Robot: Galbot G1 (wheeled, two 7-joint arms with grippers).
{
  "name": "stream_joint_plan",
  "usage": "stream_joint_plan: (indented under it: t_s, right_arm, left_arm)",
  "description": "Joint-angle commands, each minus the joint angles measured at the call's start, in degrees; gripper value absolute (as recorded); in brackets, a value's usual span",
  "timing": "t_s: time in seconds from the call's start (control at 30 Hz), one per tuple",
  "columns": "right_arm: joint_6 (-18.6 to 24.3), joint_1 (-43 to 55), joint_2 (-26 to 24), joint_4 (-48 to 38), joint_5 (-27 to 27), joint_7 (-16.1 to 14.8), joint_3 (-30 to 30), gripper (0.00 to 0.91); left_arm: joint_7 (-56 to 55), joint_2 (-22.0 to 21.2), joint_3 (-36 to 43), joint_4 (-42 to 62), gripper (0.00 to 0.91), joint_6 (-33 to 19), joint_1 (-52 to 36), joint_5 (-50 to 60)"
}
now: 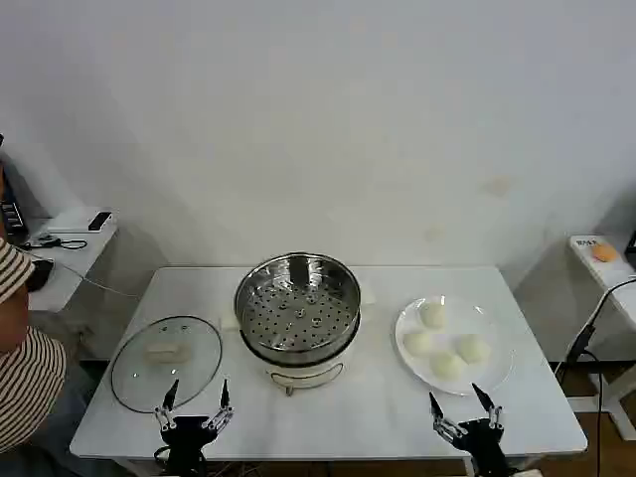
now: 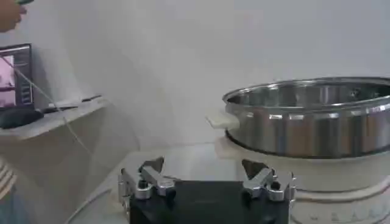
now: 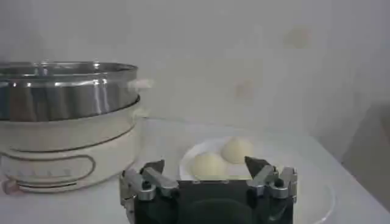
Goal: Take steamed baozi put them in steamer then cover it.
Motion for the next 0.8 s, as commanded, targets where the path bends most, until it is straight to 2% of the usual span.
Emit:
stream_joint_plan:
  t_s: [0.03,0.07,0.13,0.2,0.27,0.3,0.33,0.4,0.43,0.47,0.5,0.53,0.57,0.7,0.8]
  right_arm:
    - [-0.06,4.09,-3.19,-1.18,-4.88,2.02,1.64,0.907]
    - [-0.49,5.48,-3.76,-1.86,-6.41,2.09,1.94,0.907]
    - [-2.26,9.02,-9.15,-4.19,-9.66,2.58,3.75,0.907]
    - [-4.01,11.08,-11.94,-5.36,-11.27,2.36,4.57,0.907]
    - [-6.74,15.31,-18.22,-7.85,-14.23,0.48,5.78,0.907]
    - [-7.96,16.54,-19.17,-8.72,-14.87,-0.98,5.86,0.907]
    - [-9.60,18.57,-23.18,-10.32,-15.63,-3.43,5.80,0.907]
    - [-10.86,21.27,-26.52,-12.87,-17.74,-6.57,5.37,0.907]
    - [-10.99,23.53,-29.39,-14.76,-20.66,-10.07,4.62,0.907]
    - [-10.86,25.30,-31.43,-16.62,-22.71,-12.01,3.82,0.907]
    - [-10.86,28.54,-34.23,-18.69,-24.28,-17.03,2.19,0.907]
    - [-11.05,29.80,-35.40,-19.78,-24.36,-18.21,0.92,0.907]
    - [-11.23,32.13,-37.89,-21.27,-24.49,-21.84,-1.39,0.907]
    - [-8.86,44.22,-42.98,-27.22,-28.54,-29.20,-11.83,0.907]
    - [-5.71,54.37,-44.62,-31.62,-31.74,-34.23,-20.60,0.907]
  left_arm:
    - [-6.47,-0.23,0.90,-1.61,0.907,6.68,-2.16,2.16]
    - [-6.85,-0.17,0.97,-1.87,0.907,6.85,-2.21,3.05]
    - [-4.40,-0.41,0.32,-2.10,0.907,6.89,-2.20,7.66]
    - [0.24,-0.70,-0.54,-2.82,0.907,7.98,-2.20,10.95]
    - [5.62,-1.10,-1.53,-3.45,0.907,8.35,-2.31,13.36]
    - [6.42,-1.13,-1.94,-3.53,0.907,8.35,-2.33,13.81]
    - [6.87,-1.12,-2.15,-3.60,0.907,8.30,-2.43,14.36]
    - [7.42,-1.24,-2.52,-3.49,0.907,8.21,-2.61,15.24]
    - [7.58,-1.22,-2.69,-3.41,0.907,8.08,-2.66,15.83]
    - [7.60,-1.25,-2.80,-3.46,0.907,8.04,-2.65,15.81]
    - [7.75,-1.23,-2.94,-3.54,0.907,8.04,-2.65,15.78]
    - [7.83,-1.20,-3.01,-3.52,0.907,7.97,-2.68,15.81]
    - [7.85,-1.17,-3.12,-3.53,0.907,7.97,-2.72,15.83]
    - [8.43,-1.02,-3.24,-4.02,0.907,7.96,-3.02,16.45]
    - [8.64,-1.25,-3.27,-4.59,0.907,8.06,-3.25,16.98]
